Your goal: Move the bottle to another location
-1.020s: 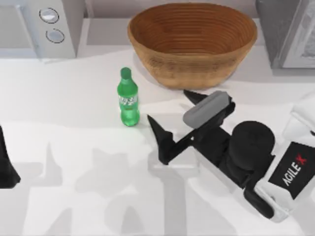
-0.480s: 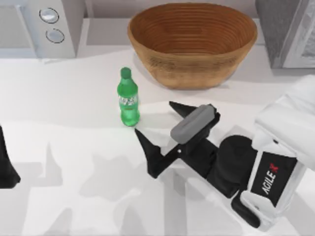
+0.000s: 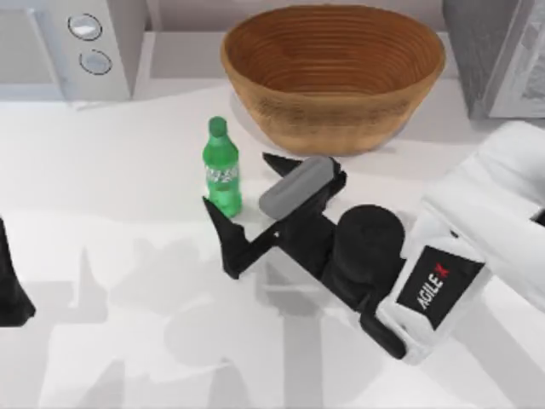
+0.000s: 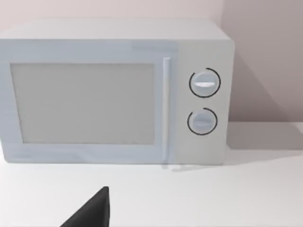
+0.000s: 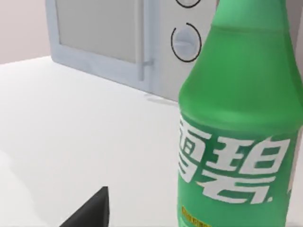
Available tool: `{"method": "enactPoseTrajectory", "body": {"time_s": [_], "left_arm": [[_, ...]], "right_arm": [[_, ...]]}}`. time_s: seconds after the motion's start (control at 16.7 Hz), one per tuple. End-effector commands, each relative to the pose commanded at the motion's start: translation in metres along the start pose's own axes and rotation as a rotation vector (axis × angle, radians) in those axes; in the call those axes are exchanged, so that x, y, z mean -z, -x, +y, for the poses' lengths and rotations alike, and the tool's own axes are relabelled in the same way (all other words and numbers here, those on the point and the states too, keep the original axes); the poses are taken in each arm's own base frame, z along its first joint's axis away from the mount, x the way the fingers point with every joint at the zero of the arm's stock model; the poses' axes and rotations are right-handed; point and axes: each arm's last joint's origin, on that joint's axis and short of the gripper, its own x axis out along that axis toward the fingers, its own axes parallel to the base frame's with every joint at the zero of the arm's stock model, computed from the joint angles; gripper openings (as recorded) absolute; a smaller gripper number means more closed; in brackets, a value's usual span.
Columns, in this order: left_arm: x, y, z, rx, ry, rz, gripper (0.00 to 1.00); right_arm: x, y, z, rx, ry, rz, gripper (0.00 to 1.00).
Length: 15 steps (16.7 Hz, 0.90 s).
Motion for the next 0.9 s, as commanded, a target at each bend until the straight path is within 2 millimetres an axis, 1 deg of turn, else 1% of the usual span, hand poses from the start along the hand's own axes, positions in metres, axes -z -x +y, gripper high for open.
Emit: {"method": "enactPoseTrajectory", "body": {"time_s": [0.18, 0.3, 0.42, 0.6, 0.9], "left_arm": [[0.0, 0.0, 0.0, 0.0, 0.0, 0.0, 1.0], [0.0, 0.0, 0.0, 0.0, 0.0, 0.0, 1.0], [0.0, 0.0, 0.0, 0.0, 0.0, 0.0, 1.0], [0.0, 0.0, 0.0, 0.0, 0.0, 0.0, 1.0], [0.0, 0.0, 0.0, 0.0, 0.0, 0.0, 1.0]], "right_arm": [[-0.001, -0.033, 0.0, 0.001, 0.0, -0.003, 1.0], [-0.003, -0.047, 0.0, 0.001, 0.0, -0.001, 1.0], [-0.004, -0.052, 0.0, 0.001, 0.0, 0.001, 1.0], [-0.004, -0.052, 0.0, 0.001, 0.0, 0.001, 1.0], [-0.004, -0.052, 0.0, 0.001, 0.0, 0.001, 0.62]]}}
